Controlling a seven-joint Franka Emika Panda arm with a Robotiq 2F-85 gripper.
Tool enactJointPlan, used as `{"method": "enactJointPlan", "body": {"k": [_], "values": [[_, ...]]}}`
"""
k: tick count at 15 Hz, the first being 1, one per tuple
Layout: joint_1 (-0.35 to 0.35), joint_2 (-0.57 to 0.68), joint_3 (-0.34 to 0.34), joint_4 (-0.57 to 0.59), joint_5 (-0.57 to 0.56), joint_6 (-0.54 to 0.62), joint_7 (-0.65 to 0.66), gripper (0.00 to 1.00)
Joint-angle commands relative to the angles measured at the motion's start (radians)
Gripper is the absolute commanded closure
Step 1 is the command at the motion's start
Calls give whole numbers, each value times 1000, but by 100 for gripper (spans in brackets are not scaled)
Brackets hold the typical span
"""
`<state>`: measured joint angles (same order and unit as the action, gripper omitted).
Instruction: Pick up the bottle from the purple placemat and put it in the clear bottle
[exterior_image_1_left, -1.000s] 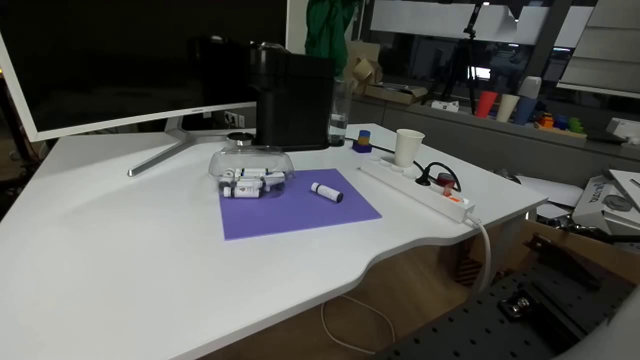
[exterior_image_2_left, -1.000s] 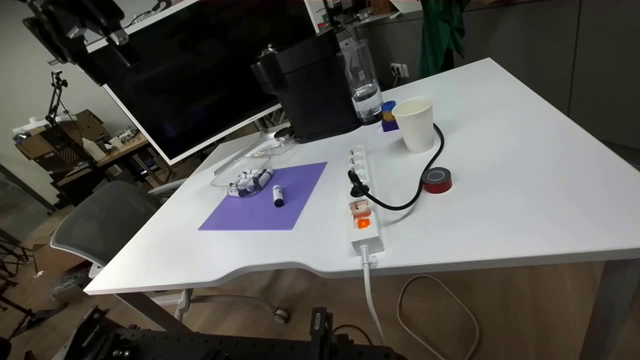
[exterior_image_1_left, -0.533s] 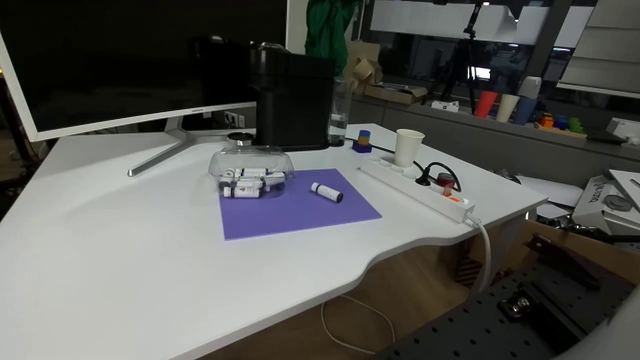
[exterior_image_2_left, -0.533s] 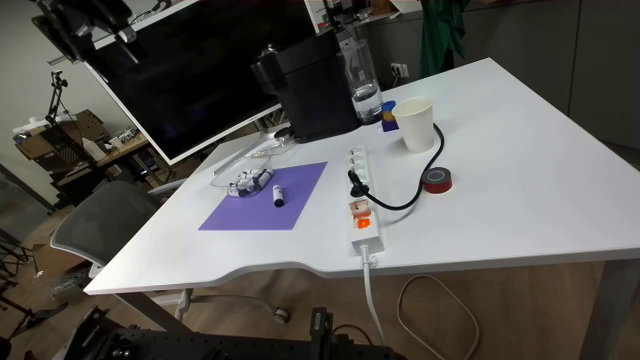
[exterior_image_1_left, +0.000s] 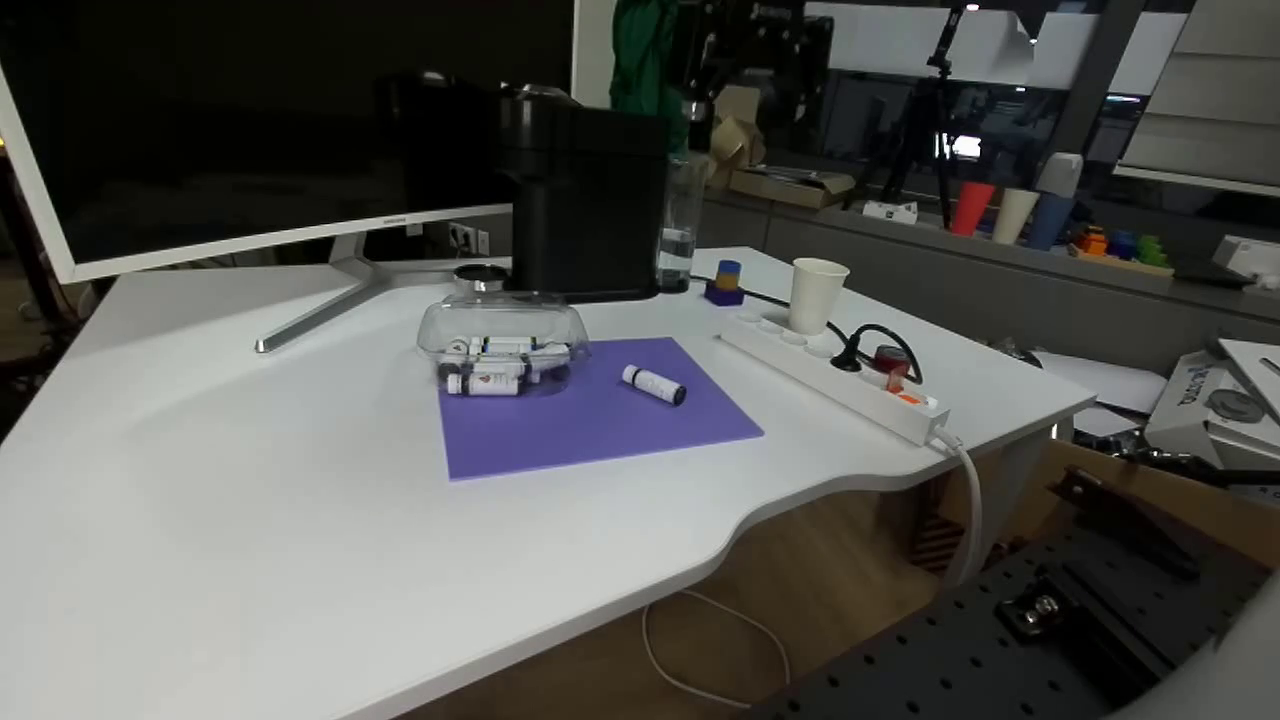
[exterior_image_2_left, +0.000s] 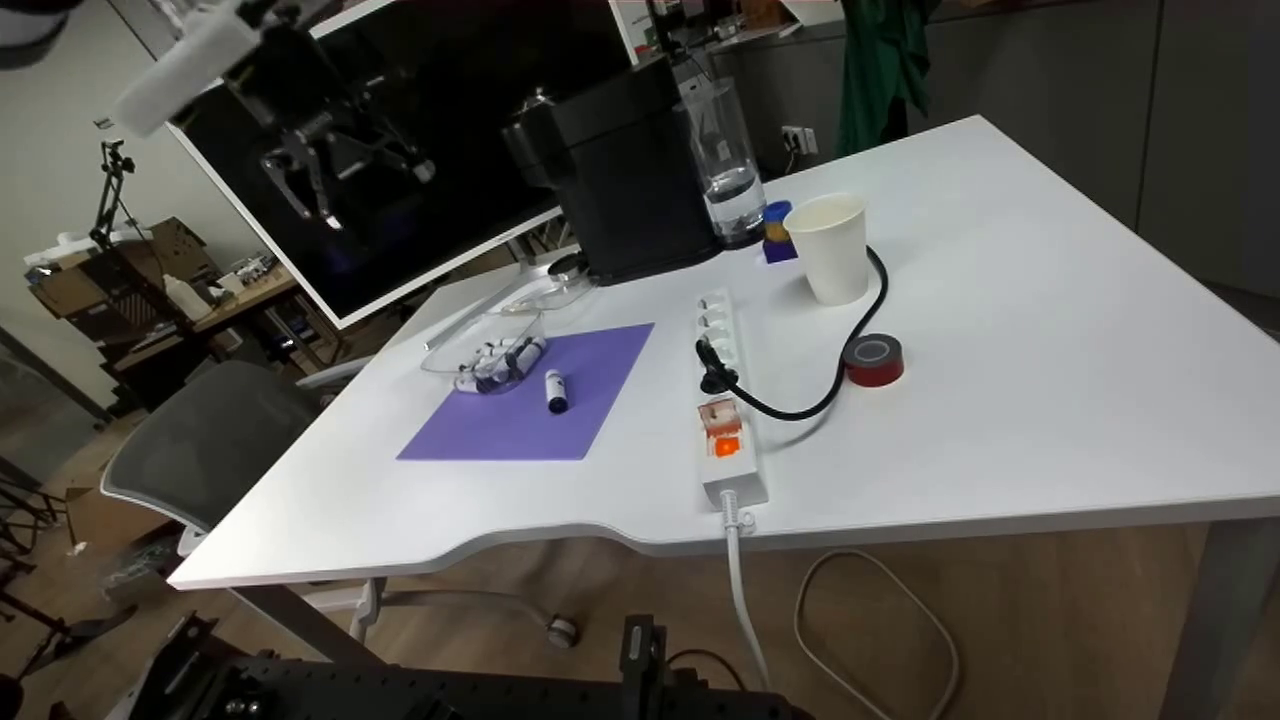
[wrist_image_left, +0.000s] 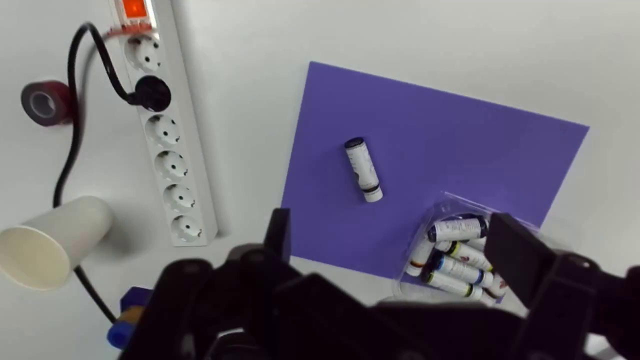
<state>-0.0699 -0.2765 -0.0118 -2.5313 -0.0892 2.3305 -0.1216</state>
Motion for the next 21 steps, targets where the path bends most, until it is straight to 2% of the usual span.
{"method": "enactJointPlan", "body": {"k": [1,3,4,5,8,11,16,21], "values": [[30,210,-13,130,-60,52,-138,0],[32,283,-9,174,-102,90,-198,0],[30,309,-9,200,-98,87,-182,0],[31,253,-7,130,-78,97,-163,0],[29,311,-5,180,-86,102,-175,0],[29,379,-10,205,-117,90,-121,0],[33,527,-22,210,-170,209,-68,0],[36,671,-22,248,-153,297,-80,0]]}}
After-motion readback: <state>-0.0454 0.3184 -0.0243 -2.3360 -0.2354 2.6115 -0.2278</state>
